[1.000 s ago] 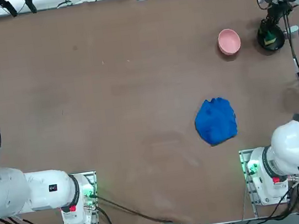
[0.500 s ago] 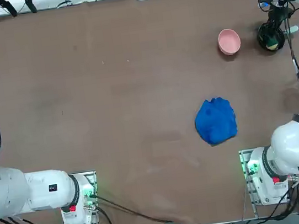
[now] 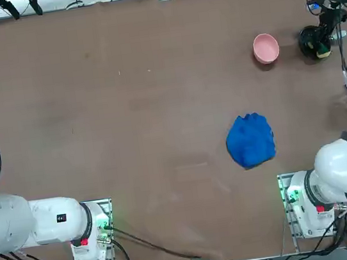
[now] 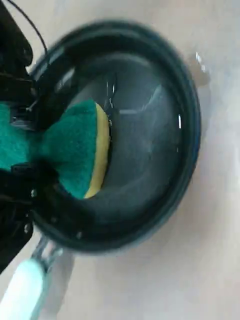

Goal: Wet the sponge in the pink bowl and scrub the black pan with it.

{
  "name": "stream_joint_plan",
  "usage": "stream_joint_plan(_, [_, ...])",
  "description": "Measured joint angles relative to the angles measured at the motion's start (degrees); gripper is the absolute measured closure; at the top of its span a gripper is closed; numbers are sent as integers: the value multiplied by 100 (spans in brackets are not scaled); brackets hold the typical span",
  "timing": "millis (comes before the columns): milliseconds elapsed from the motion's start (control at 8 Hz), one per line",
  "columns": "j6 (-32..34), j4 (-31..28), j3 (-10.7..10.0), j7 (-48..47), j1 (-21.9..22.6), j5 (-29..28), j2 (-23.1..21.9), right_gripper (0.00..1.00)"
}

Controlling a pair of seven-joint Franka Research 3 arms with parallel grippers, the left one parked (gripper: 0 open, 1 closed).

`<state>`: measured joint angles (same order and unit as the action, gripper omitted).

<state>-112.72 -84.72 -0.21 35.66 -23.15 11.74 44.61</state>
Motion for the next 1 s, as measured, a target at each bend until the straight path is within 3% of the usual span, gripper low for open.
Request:
stream_joint_plan(500, [-727, 6, 18, 10, -18, 26, 63, 65])
stream_joint_plan(1000, [-827, 6, 84, -107, 220, 25, 70, 65])
